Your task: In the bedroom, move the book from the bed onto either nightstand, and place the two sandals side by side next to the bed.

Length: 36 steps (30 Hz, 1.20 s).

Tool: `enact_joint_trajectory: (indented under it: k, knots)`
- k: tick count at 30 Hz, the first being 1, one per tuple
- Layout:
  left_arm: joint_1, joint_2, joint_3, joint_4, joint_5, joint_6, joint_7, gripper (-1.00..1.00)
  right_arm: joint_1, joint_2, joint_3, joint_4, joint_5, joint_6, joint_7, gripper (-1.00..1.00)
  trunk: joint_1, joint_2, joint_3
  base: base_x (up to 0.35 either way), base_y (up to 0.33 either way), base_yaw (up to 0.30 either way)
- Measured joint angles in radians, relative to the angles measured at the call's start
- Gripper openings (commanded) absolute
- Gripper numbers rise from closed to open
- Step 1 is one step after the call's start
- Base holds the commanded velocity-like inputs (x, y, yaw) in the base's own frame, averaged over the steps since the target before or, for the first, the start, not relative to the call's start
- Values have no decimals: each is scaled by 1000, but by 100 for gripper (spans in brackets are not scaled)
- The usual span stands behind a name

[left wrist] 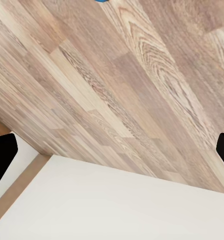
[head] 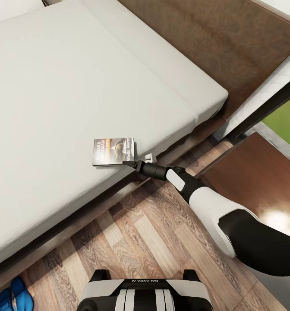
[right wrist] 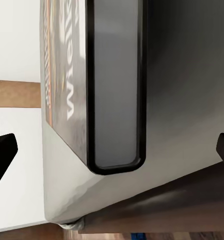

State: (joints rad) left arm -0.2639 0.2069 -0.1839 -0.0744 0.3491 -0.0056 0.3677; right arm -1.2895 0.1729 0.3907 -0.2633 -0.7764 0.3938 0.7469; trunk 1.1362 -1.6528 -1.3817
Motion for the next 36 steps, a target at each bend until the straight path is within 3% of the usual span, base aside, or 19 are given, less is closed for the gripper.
enact_joint_trajectory:
  k: [36]
  knots:
    - [0,0,0,0,0,0,0,100,0,0,0,0,0,0,0,100,0,0,0,-36,0,0]
